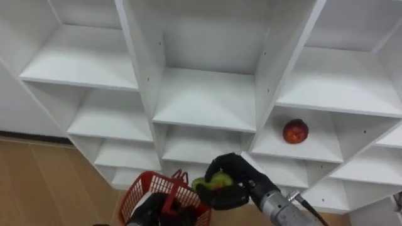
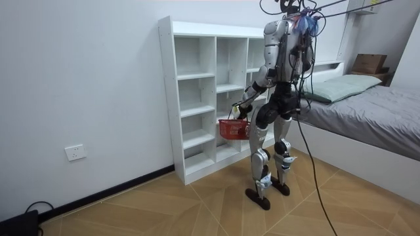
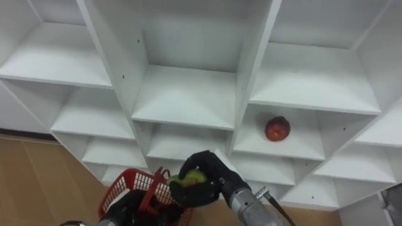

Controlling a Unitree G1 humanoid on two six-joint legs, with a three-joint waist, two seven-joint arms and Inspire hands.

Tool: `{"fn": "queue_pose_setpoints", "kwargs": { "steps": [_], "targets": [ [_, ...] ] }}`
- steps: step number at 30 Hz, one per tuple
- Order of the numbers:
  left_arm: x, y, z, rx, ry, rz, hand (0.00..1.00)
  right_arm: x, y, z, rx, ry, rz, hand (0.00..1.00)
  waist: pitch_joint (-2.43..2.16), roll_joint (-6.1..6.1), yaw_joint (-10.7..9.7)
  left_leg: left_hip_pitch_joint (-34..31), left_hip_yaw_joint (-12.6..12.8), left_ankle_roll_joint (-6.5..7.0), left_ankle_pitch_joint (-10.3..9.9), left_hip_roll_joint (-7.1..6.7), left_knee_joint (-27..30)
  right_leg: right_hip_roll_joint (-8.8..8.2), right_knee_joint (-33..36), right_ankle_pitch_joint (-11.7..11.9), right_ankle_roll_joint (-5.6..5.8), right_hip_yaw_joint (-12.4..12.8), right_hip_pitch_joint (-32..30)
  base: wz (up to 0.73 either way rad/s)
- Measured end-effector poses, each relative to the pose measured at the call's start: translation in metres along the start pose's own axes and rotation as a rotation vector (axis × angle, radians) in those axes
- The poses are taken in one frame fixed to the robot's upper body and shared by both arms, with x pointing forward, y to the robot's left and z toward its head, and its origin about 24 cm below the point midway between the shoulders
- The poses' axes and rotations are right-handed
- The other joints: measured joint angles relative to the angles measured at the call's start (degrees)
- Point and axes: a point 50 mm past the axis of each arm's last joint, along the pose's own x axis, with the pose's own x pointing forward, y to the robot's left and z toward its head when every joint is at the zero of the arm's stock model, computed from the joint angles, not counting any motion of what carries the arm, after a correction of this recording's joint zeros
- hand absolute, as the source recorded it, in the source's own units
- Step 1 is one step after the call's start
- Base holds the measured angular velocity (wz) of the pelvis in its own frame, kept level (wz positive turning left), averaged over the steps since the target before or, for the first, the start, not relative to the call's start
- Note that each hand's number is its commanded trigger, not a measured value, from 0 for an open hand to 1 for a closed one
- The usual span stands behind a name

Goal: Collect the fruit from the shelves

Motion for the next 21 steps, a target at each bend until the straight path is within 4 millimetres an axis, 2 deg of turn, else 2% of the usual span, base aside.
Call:
{"fn": "queue_pose_setpoints", "kwargs": {
  "steps": [1,4,7,10,12,15,21],
  "targets": [
    [0.000,-0.002,0.001,-0.008,-0.007,-0.004,1.00,0.000,0.000,0.000,-0.001,0.001,0.001,1.00,0.23,0.23,-0.02,-0.04,0.18,0.00,0.00,0.05,-0.04,0.03,0.26,0.00,-0.01,0.36,-0.30,-0.16],
    [0.000,-0.003,0.001,0.000,-0.014,-0.014,1.00,-0.001,0.000,-0.006,0.002,0.022,0.000,1.00,0.25,0.33,-0.10,0.00,0.64,-0.01,0.00,0.21,-0.15,0.14,0.29,0.00,-0.01,0.72,-0.91,-0.09],
    [0.000,-0.006,0.006,0.014,-0.040,-0.026,1.00,-0.002,0.001,-0.015,0.006,0.059,0.007,1.00,0.16,0.43,-0.17,-0.56,1.29,-0.01,0.00,0.29,-0.33,0.10,0.52,-0.03,-0.05,0.89,-2.13,-0.11],
    [0.000,-0.008,0.011,0.027,-0.068,-0.041,1.00,-0.003,0.002,-0.021,0.008,0.085,0.011,1.00,-0.16,0.79,-0.17,-1.64,1.92,0.00,0.01,0.40,-0.32,0.14,1.49,0.01,-0.09,1.86,-3.95,-0.16],
    [0.000,-0.008,0.013,0.033,-0.076,-0.053,1.00,-0.003,0.002,-0.024,-0.005,0.101,0.016,1.00,-0.25,0.99,-0.89,-2.15,2.22,0.01,0.01,0.41,-0.32,0.10,1.84,0.02,-0.10,2.10,-4.81,-0.10],
    [0.000,-0.010,0.014,0.037,-0.084,-0.060,1.00,-0.002,0.002,-0.027,-0.011,0.119,0.019,1.00,-0.26,1.03,-1.18,-2.44,3.16,0.01,0.01,0.48,-0.32,-0.01,2.44,-0.05,-0.15,2.49,-5.73,-0.14],
    [0.002,-0.011,0.019,0.040,-0.097,-0.080,1.00,-0.002,-0.002,-0.034,-0.010,0.153,0.016,1.00,-0.19,1.35,-1.31,-2.93,3.41,0.03,0.00,0.55,-0.41,0.02,2.44,-0.09,-0.19,2.69,-6.58,-0.02]
  ]
}}
